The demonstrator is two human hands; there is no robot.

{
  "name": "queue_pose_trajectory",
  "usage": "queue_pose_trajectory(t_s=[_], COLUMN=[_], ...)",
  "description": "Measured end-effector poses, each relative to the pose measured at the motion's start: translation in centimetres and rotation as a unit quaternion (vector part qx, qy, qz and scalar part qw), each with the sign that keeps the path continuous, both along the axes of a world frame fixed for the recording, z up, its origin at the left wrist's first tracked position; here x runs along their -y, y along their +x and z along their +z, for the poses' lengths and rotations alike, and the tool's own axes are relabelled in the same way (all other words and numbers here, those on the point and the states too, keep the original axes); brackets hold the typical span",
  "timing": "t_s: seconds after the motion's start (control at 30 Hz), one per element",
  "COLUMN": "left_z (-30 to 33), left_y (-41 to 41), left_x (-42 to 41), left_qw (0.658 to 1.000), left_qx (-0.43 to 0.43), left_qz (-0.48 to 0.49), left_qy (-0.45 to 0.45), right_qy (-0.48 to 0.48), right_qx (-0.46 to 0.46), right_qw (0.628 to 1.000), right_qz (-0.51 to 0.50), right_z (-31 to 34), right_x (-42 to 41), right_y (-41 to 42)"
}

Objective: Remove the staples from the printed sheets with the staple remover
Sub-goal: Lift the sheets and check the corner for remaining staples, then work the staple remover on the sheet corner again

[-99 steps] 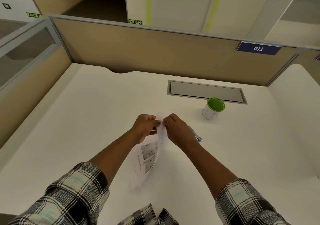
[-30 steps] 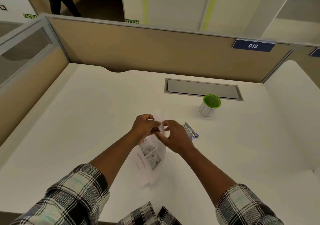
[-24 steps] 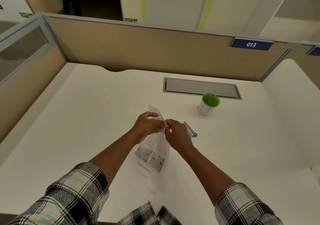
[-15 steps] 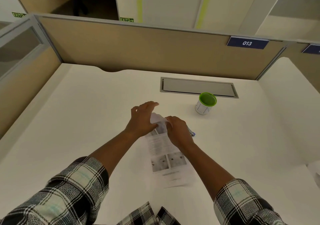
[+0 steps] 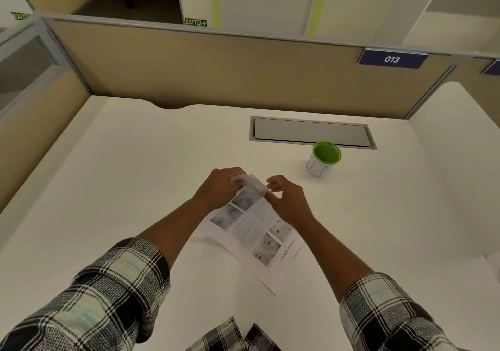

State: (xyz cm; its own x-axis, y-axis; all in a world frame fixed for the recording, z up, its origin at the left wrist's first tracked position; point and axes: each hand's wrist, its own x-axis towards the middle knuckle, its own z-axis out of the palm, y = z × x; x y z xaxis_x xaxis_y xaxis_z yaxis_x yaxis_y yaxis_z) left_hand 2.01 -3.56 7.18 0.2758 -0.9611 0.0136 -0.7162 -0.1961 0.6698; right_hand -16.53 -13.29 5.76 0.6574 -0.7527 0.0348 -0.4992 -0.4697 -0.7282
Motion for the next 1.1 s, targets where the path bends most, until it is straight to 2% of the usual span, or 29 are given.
queue_pose_trajectory(t_s=[0.1, 0.2, 0.33, 0.57, 0.77, 0.93, 1.1], left_z=[-0.6, -1.2, -1.6, -2.4, -2.3, -2.4, -2.1], left_y=[0.7, 1.2, 1.4, 1.6, 1.4, 1.2, 0.8], left_x=[0.0, 0.1, 0.2, 0.2, -0.2, -0.5, -0.7], left_qw=[1.0, 1.0, 0.999, 0.995, 0.992, 0.991, 0.987], left_qx=[-0.007, -0.006, -0.004, -0.026, -0.031, -0.041, -0.076], left_qz=[0.009, 0.009, 0.026, 0.076, 0.115, 0.119, 0.126], left_qy=[0.007, 0.018, 0.041, 0.057, 0.046, 0.047, 0.058], right_qy=[0.022, 0.026, 0.009, -0.031, -0.016, 0.021, 0.004], right_qx=[-0.026, -0.068, -0.202, -0.335, -0.311, -0.231, -0.146], right_qw=[0.999, 0.996, 0.972, 0.937, 0.946, 0.97, 0.988], right_qz=[0.001, -0.055, -0.123, -0.091, -0.09, -0.076, -0.053], right_z=[-2.0, -3.8, -5.6, -8.0, -8.2, -7.0, -5.1], right_x=[1.9, 3.6, 5.5, 6.0, 6.1, 5.7, 4.6], right_y=[-1.4, -2.1, -2.3, -1.4, -1.4, -2.2, -2.5])
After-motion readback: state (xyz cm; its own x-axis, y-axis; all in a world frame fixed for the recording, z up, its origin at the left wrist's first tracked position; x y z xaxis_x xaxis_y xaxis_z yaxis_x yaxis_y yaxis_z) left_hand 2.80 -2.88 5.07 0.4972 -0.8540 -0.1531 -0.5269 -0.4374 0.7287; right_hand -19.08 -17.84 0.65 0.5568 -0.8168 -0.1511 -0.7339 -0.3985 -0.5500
